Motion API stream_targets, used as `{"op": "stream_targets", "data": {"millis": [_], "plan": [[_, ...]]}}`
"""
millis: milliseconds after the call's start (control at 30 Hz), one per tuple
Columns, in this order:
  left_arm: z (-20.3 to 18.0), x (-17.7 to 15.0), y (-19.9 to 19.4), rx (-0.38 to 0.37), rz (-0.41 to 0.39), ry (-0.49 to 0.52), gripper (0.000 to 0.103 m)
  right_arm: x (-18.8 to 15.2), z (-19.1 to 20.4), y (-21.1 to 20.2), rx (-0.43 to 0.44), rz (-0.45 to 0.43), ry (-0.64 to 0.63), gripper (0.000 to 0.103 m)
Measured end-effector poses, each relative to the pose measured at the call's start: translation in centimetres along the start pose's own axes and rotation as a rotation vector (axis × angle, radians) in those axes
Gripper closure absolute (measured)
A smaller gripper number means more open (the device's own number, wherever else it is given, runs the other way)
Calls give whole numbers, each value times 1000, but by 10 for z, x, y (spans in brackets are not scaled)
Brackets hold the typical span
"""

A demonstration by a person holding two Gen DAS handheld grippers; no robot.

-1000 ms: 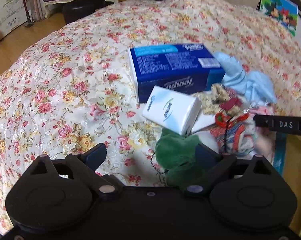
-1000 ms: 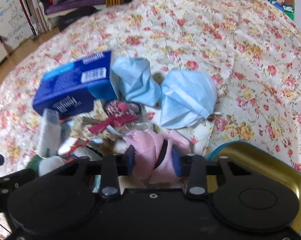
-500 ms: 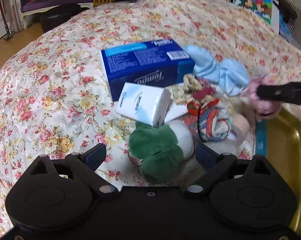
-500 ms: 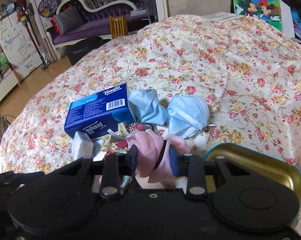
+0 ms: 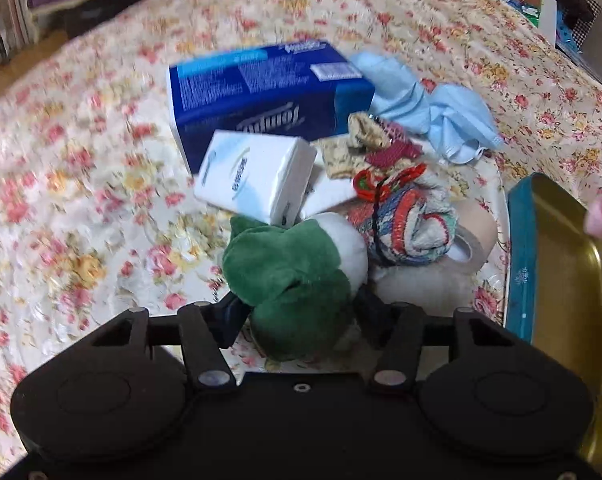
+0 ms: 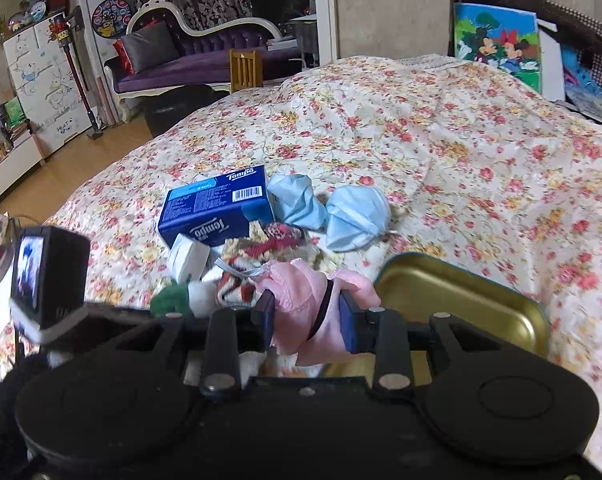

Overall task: Organize soft objects
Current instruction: 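Carry the pink item into the tray with the right gripper while the left gripper grasps the green plush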

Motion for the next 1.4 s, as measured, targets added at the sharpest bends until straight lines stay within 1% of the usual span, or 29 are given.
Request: {"op": "stream_targets", "data": {"millis": [133,200,333,400,500,600,700,833,967,1067,1200,1300,1400], "plan": [[-5,0,-20,28,-65,16,51,-15,-8,-27,-26,-25,15,71],[-6,-3,-33,20,-86,15,51,-23,-15,-41,-37,-38,30,71],[-15,-13,-66,-46,-133,27,51,-37,-31,-66,-69,-68,74,71],[-22,-19,-82,-97,-158,39,51,-45,-40,-76,-82,-72,102,71],[-36,-22,-97,-148,-183,54,51,-58,-51,-88,-102,-72,138,71],[-54,-29,-103,-161,-195,100,51,-70,-58,-96,-121,-62,165,71],[-73,-43,-103,-204,-174,136,51,-82,-63,-102,-149,-48,188,71],[-98,-64,-97,-311,-90,166,51,-95,-70,-106,-169,-28,237,71],[-122,-85,-93,-358,-34,216,51,-105,-72,-105,-189,-9,263,71],[-132,-96,-87,-348,-5,248,51,-111,-73,-103,-214,9,267,70],[-132,-101,-80,-303,2,265,51,-117,-76,-99,-224,26,276,70],[-128,-101,-79,-311,12,240,51,-118,-77,-97,-229,26,277,70],[-126,-102,-78,-314,13,240,50,-116,-77,-96,-232,21,278,70]]}}
Point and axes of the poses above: each gripper's, at about its wrist camera, not at the fingertips, and y roughly the way its jaws point, z to its left, x to its top, the point moved 3 cm from there along y, roughly the way its jaws point
